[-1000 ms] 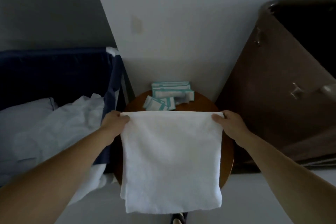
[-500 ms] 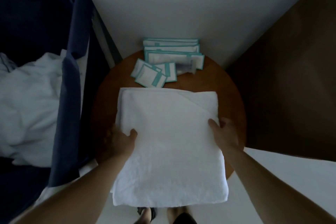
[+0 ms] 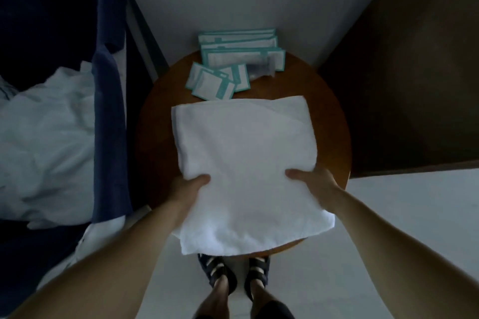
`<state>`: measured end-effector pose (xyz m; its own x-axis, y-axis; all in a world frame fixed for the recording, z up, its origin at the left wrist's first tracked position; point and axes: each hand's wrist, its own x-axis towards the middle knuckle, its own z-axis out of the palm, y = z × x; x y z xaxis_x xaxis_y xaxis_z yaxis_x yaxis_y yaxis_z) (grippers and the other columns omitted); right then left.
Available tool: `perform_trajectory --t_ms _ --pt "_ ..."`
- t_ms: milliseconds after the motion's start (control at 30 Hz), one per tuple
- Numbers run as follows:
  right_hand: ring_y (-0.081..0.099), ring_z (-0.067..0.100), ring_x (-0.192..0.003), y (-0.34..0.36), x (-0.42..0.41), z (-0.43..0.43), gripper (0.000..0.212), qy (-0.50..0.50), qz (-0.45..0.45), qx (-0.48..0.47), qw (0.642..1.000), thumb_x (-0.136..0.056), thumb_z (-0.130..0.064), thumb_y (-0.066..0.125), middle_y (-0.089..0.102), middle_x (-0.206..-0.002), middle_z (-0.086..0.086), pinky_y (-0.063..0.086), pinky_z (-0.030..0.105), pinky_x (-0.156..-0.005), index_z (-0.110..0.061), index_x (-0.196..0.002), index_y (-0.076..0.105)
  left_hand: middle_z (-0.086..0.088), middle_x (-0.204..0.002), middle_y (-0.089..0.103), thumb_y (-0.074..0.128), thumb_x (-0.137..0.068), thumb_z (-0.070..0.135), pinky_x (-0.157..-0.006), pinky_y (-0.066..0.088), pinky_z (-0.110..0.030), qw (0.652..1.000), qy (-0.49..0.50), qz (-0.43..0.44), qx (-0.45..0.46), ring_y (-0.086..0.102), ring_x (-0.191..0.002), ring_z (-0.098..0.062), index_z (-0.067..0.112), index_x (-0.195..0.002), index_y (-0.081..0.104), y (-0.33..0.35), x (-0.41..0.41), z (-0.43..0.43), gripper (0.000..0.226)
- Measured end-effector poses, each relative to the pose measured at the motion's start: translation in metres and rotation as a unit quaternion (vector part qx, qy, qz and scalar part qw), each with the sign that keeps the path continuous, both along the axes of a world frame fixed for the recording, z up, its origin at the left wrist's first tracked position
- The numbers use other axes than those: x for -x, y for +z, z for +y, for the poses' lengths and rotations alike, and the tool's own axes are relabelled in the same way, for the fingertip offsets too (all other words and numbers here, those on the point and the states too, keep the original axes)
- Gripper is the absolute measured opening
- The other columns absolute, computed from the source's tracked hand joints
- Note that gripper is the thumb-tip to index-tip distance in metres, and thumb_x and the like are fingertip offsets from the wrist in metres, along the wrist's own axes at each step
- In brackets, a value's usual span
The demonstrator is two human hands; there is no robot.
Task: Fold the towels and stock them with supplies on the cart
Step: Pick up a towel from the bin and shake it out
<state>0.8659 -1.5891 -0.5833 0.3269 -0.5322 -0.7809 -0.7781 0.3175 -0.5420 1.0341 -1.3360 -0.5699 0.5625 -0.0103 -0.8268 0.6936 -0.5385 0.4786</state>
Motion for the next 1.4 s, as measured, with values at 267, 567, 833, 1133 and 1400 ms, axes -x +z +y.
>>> perform_trajectory --t_ms 267,567,833,1133,1400 --pt "0.071 0.002 -0.073 0.052 0.001 -0.007 0.043 0.016 -0.150 -0.008 0.988 -0.067 -0.013 0.087 0.075 -0.084 -0.020 0.054 0.016 -0.052 -0.034 -0.098 0.064 -0.005 -0.097 0.075 0.073 -0.084 0.014 -0.066 0.055 -0.033 0.986 0.066 -0.062 0.141 0.072 -0.088 -0.026 0.014 -0.110 0.068 0.028 0.024 0.010 0.027" --pt "0.074 0.031 -0.085 0.021 0.047 0.004 0.048 -0.040 -0.076 -0.031 0.996 -0.062 -0.009 0.089 0.077 -0.093 0.004 0.061 0.049 -0.076 -0.022 -0.105 0.072 -0.002 -0.113 0.065 0.075 -0.086 0.022 -0.092 0.053 -0.051 0.995 0.028 -0.055 0.084 0.064 -0.104 -0.031 0.030 -0.121 0.050 -0.019 0.073 0.033 0.043" --pt "0.072 0.014 -0.070 -0.007 0.004 -0.024 0.050 -0.055 -0.060 0.006 0.997 -0.056 -0.034 0.095 0.075 -0.082 -0.008 0.053 0.021 -0.048 -0.031 -0.095 0.065 -0.009 -0.129 0.058 0.069 -0.091 0.030 -0.100 0.046 -0.049 0.990 -0.005 -0.132 0.039 0.057 -0.116 -0.035 0.014 -0.142 0.043 -0.033 0.008 -0.003 0.060" --pt "0.051 0.002 -0.074 -0.018 0.011 -0.021 0.090 0.071 0.042 0.137 0.987 -0.058 -0.087 0.066 0.053 -0.091 -0.020 0.037 0.021 -0.054 -0.031 -0.124 0.045 0.000 -0.087 0.056 0.054 -0.090 0.062 -0.057 0.036 -0.024 0.958 -0.120 -0.216 -0.147 0.052 -0.068 -0.016 0.004 -0.130 0.050 -0.040 0.014 0.004 0.071" --pt "0.053 0.015 -0.070 -0.034 0.026 -0.014 0.084 0.112 0.118 0.203 0.966 -0.084 -0.086 0.014 0.052 -0.087 -0.009 0.037 0.026 -0.057 -0.021 -0.126 0.045 -0.020 -0.125 0.060 0.055 -0.097 0.045 -0.070 0.037 -0.030 0.902 -0.178 -0.314 -0.235 0.062 -0.099 -0.036 0.002 -0.140 0.045 -0.032 0.042 0.001 0.062"
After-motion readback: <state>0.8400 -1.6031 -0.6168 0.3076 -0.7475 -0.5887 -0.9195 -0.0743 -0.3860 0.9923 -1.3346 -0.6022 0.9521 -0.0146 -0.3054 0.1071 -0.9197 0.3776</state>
